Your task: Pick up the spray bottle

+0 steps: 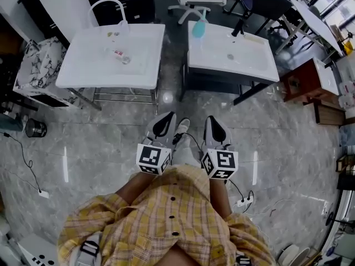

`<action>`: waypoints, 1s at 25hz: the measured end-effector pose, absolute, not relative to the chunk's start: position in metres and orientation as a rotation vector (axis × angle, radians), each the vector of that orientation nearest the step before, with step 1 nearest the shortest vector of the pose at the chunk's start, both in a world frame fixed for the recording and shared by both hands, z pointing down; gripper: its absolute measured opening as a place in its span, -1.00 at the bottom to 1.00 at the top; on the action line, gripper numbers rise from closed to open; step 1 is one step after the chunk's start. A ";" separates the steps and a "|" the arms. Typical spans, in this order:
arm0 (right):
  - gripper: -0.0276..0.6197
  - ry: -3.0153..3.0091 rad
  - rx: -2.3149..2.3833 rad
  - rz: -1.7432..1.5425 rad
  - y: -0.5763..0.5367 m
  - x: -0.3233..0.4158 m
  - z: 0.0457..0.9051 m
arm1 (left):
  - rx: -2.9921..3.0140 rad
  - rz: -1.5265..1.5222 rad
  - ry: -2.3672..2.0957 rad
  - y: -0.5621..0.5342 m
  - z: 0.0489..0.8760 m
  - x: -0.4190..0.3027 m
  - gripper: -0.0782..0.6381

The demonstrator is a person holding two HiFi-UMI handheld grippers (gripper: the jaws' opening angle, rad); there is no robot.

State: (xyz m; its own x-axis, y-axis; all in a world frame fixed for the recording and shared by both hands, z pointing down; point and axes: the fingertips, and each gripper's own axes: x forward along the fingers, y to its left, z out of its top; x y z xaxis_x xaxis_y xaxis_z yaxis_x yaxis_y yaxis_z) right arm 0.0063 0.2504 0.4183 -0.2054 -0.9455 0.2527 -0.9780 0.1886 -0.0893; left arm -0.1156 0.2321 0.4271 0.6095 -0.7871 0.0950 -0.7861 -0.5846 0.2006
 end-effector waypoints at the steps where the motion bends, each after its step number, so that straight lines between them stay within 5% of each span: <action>1: -0.91 -2.312 1.888 0.353 0.243 0.007 0.418 | 2.619 0.000 -1.299 0.226 0.427 -0.115 -0.78; 25: -0.91 -2.406 1.837 0.392 -0.028 0.065 0.407 | 2.636 0.060 -1.376 -0.033 0.411 -0.046 -0.78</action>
State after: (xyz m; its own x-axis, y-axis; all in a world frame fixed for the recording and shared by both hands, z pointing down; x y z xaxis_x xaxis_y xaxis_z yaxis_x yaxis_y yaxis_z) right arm 0.0649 -0.0278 0.4071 -0.2730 -0.9355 0.2244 -0.9583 0.2440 -0.1488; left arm -0.0456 -0.0333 0.4105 0.5741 -0.8110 0.1124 -0.8177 -0.5609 0.1295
